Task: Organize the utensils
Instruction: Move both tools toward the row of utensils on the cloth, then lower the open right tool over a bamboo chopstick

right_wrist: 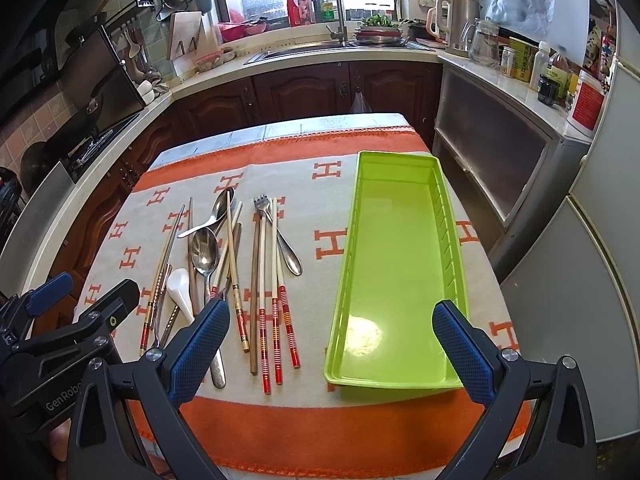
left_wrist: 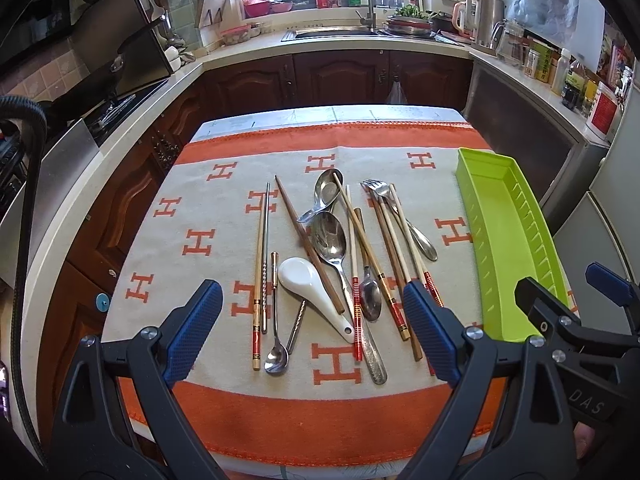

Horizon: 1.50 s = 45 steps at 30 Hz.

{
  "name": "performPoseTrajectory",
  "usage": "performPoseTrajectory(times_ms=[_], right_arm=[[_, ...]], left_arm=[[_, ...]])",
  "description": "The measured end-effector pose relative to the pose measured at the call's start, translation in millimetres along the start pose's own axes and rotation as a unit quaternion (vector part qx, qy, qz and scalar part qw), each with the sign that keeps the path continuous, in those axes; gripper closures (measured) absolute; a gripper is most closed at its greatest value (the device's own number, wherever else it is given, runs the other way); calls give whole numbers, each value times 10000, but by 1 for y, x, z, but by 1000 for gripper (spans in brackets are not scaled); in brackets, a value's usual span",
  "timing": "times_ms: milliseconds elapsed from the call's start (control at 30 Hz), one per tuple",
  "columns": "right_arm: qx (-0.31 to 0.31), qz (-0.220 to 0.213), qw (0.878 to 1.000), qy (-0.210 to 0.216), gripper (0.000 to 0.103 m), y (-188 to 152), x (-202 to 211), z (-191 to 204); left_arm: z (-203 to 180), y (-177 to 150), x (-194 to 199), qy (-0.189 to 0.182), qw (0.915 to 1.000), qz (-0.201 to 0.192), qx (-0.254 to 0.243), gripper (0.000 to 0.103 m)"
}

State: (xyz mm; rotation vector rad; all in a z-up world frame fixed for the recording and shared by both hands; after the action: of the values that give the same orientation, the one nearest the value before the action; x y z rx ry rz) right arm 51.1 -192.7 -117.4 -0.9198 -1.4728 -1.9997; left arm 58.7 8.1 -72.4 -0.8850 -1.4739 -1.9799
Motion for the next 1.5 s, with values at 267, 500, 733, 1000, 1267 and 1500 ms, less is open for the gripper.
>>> performPoseTrajectory(times_ms=[267, 500, 733, 1000, 1267, 1500], right_arm=[[191, 11, 9997, -138, 0, 0, -2, 11], [274, 46, 9995, -136, 0, 0, -3, 17], [347, 79, 9993, -128, 0, 0, -7, 24], [440, 109, 9989, -108, 0, 0, -10, 32], [523, 144, 9985, -32, 0, 7, -19, 44], [642, 26, 9979, -82, 1, 20, -25, 57]], left_arm=[[-1, -1, -5, -211, 9997, -32, 121, 26], [3, 0, -7, -177, 9997, -76, 153, 26], [9, -1, -11, -160, 9996, -81, 219, 26], [17, -4, -17, -113, 9997, 4, 207, 26], [29, -2, -29, -141, 9995, -10, 279, 26], [57, 7, -44, -52, 9978, -107, 659, 26]])
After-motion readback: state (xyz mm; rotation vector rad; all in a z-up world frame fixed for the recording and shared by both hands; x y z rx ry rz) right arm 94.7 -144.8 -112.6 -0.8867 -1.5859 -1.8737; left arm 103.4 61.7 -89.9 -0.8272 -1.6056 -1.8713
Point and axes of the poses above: each gripper's, at about its wrist camera, not at the fingertips, and x roughly against the way its jaws point, z to its left, y to its top, the point moved 9 cm from there along -x, roughly the way its jaws point, and after that the axes turned 10 degrees about -x, right-handed, at the moved point
